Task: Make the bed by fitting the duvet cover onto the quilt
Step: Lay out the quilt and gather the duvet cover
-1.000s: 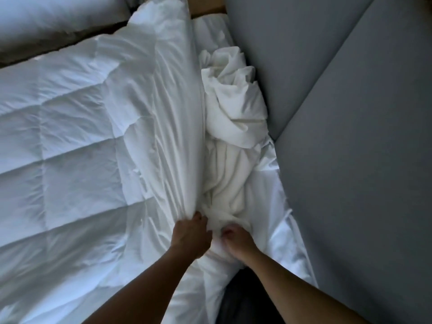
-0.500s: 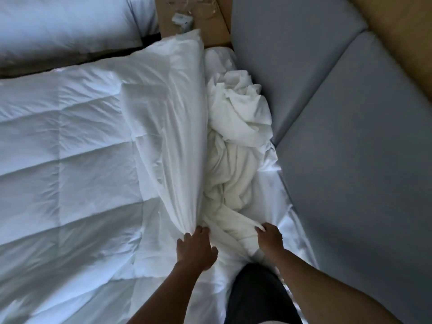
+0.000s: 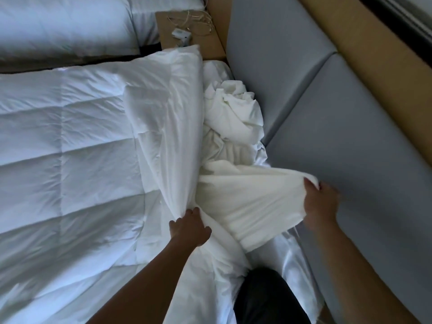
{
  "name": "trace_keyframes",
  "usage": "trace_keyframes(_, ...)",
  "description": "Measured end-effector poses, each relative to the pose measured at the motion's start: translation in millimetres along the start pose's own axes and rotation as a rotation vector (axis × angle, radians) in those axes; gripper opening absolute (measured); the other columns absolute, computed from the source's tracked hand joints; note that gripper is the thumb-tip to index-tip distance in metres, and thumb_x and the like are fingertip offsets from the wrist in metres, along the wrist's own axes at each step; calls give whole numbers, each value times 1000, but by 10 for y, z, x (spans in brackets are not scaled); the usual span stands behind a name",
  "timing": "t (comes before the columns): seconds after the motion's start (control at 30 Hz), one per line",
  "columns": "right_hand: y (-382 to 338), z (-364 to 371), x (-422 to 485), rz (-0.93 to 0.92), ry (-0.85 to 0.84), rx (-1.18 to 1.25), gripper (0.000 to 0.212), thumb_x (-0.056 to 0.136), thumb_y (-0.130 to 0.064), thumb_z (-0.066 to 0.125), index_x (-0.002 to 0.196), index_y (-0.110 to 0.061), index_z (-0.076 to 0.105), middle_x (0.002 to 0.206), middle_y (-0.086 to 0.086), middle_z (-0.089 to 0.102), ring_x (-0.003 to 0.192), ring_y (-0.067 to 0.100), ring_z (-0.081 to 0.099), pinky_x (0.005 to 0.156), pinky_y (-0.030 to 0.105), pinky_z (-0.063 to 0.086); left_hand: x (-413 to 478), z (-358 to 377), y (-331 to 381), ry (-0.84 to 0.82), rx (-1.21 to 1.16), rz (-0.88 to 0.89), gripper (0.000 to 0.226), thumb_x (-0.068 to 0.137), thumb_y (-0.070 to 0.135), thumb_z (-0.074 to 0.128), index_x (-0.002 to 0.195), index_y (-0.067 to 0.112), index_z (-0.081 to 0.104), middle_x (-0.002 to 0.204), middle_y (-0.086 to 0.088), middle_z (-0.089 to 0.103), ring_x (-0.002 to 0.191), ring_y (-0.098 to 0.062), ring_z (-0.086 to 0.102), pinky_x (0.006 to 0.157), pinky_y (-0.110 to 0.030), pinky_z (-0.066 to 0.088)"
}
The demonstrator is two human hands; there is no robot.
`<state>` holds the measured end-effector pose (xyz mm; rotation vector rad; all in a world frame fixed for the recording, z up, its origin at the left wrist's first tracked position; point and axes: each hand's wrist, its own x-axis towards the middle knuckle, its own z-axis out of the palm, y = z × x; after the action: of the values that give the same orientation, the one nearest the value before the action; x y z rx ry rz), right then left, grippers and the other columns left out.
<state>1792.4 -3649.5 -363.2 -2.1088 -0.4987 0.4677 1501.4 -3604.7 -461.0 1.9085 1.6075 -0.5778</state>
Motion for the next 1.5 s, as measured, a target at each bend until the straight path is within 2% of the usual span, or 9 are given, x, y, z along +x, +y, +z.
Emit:
trace_keyframes(0.27, -789, -376, 93, 167, -241, 388, 11, 98, -14, 62, 88, -14, 67, 69, -4, 70, 58, 11, 64, 52, 25, 52, 391, -417, 796, -136, -855, -6, 114, 81, 40, 82, 160, 35, 1, 136, -7, 56, 99, -27, 66, 76, -35, 56)
trace_keyframes(0.43, -1113, -439, 296, 106, -432, 425, 12, 99, -14, 57, 95, -15, 68, 76, -4, 75, 64, 10, 71, 50, 24, 56, 853, -677, 1105, 10, -1596, -100, 63, 78, -9, 71, 131, 17, 50, 104, -8, 58, 73, -15, 56, 55, -25, 50)
trace_keyframes(0.53, -1342, -452, 413, 87, -439, 537, 12, 99, -16, 56, 96, -14, 68, 76, -5, 76, 67, 11, 73, 54, 28, 60, 1007, -615, 962, 67, -1679, -361, 19, 82, -2, 70, 91, 14, 66, 88, -9, 62, 71, -19, 58, 52, -27, 48)
trace_keyframes(0.73, -1598, -564, 613, 51, -471, 751, 23, 85, -34, 59, 105, -28, 70, 102, -7, 77, 98, 19, 73, 74, 44, 61, 1258, -458, 839, -126, -1932, -382, 40, 87, 40, 78, 120, 19, 69, 115, -13, 72, 111, -32, 67, 98, -55, 54)
trace_keyframes(0.9, -1543, -518, 620, 2, -539, 662, 26, 96, -30, 52, 113, -28, 72, 116, 0, 74, 109, 24, 70, 84, 54, 57, 1384, -222, 923, -10, -1684, -601, 15, 86, 5, 70, 99, -4, 69, 98, -20, 67, 86, -27, 63, 83, -39, 55)
trace_keyframes(1.07, -1246, -265, 721, -142, -542, 224, 11, 98, -25, 62, 98, -31, 71, 100, -6, 75, 97, 20, 72, 80, 42, 59, 1226, -205, 647, 101, -1438, -520, 47, 94, 24, 67, 134, 1, 58, 134, -19, 62, 119, -32, 63, 99, -40, 54)
trace_keyframes(1.23, -430, 256, 657, -149, -585, -439, 51, 95, -24, 65, 139, -4, 47, 135, 16, 58, 123, 36, 55, 95, 35, 43, 1124, -516, 423, 39, -2043, -462, 69, 84, 74, 60, 129, 23, 58, 117, -8, 64, 102, -31, 64, 84, -47, 55)
trace_keyframes(1.4, 3, 648, 344, -639, 58, -280, 42, 83, -25, 79, 108, -4, 54, 113, 16, 50, 99, 36, 53, 87, 49, 48, 1063, -440, 181, 108, -2219, -462, 99, 85, 89, 26, 160, 25, 19, 158, 4, 30, 154, -27, 16, 122, -53, 11)
trace_keyframes(1.5, -17, 1195, 204, -887, -186, -198, 24, 85, -19, 74, 101, -9, 59, 108, 9, 55, 97, 26, 55, 86, 41, 49, 1008, -442, 115, 187, -2140, -500, 98, 80, 91, 34, 158, 32, 27, 150, 13, 43, 138, -19, 42, 119, -50, 20)
